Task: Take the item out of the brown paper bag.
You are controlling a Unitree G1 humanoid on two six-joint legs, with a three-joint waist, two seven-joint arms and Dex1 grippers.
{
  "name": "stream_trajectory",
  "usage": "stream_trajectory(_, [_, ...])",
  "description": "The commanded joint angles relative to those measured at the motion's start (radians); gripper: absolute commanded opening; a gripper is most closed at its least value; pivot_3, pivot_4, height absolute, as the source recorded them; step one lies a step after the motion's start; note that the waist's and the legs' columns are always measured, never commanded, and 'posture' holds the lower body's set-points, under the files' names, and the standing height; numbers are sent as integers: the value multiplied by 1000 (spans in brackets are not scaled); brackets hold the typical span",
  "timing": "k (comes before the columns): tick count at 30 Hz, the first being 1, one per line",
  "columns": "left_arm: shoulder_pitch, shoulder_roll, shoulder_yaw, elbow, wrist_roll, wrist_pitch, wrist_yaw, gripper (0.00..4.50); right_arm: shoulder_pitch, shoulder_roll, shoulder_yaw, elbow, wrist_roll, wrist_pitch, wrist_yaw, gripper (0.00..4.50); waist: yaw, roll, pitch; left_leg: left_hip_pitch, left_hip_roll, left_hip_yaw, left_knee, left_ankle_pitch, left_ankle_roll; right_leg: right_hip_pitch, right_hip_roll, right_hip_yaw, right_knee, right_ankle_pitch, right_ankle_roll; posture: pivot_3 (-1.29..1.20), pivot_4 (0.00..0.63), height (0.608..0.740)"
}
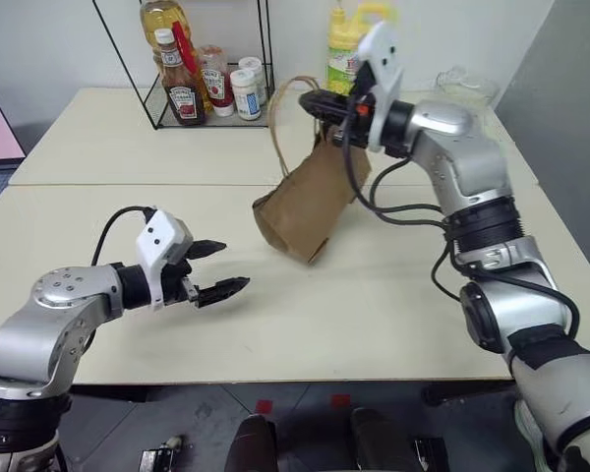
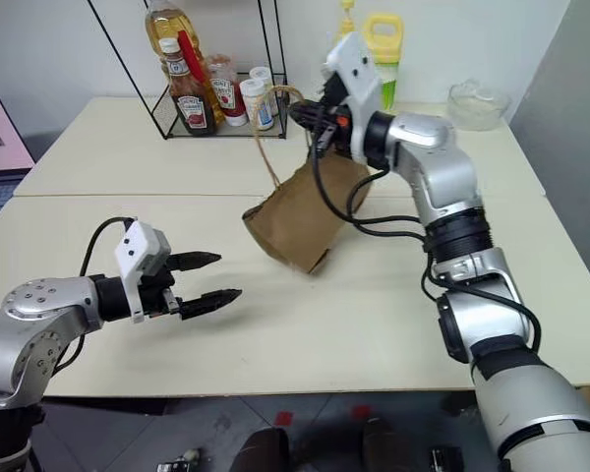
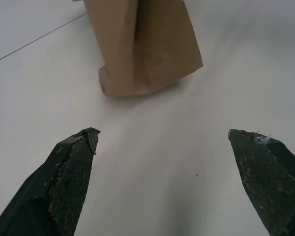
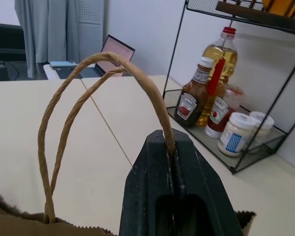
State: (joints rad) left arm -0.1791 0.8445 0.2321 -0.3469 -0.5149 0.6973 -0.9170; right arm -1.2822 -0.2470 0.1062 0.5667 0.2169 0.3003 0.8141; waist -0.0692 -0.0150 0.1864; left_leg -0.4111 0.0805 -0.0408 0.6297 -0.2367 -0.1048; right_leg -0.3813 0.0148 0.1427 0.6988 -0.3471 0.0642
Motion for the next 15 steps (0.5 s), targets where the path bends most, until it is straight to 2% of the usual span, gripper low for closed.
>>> stream_trajectory(1, [20, 29, 72, -22, -19, 1, 11, 4500, -77, 33, -12, 18, -19, -65, -26, 47, -2, 0, 0, 0, 0, 0, 0, 0, 0, 0, 0, 0, 0, 0, 0, 0, 150, 740])
stream_trajectory(7, [56, 43, 115, -22, -17, -6, 18, 4500, -147, 98, -17, 153, -69, -107, -91, 47, -9, 0, 0, -2, 0, -1, 0, 0, 0, -2, 0, -1, 1, 0, 0, 0, 150, 740])
stream_trajectory(15, [58, 39, 111, -6, -4, -26, 21, 4500, -191, 153, -13, 237, -109, -141, -118, 47, -17, 0, 0, -6, 0, -3, 0, 1, -2, -6, 0, -3, 4, 0, 0, 0, 150, 740])
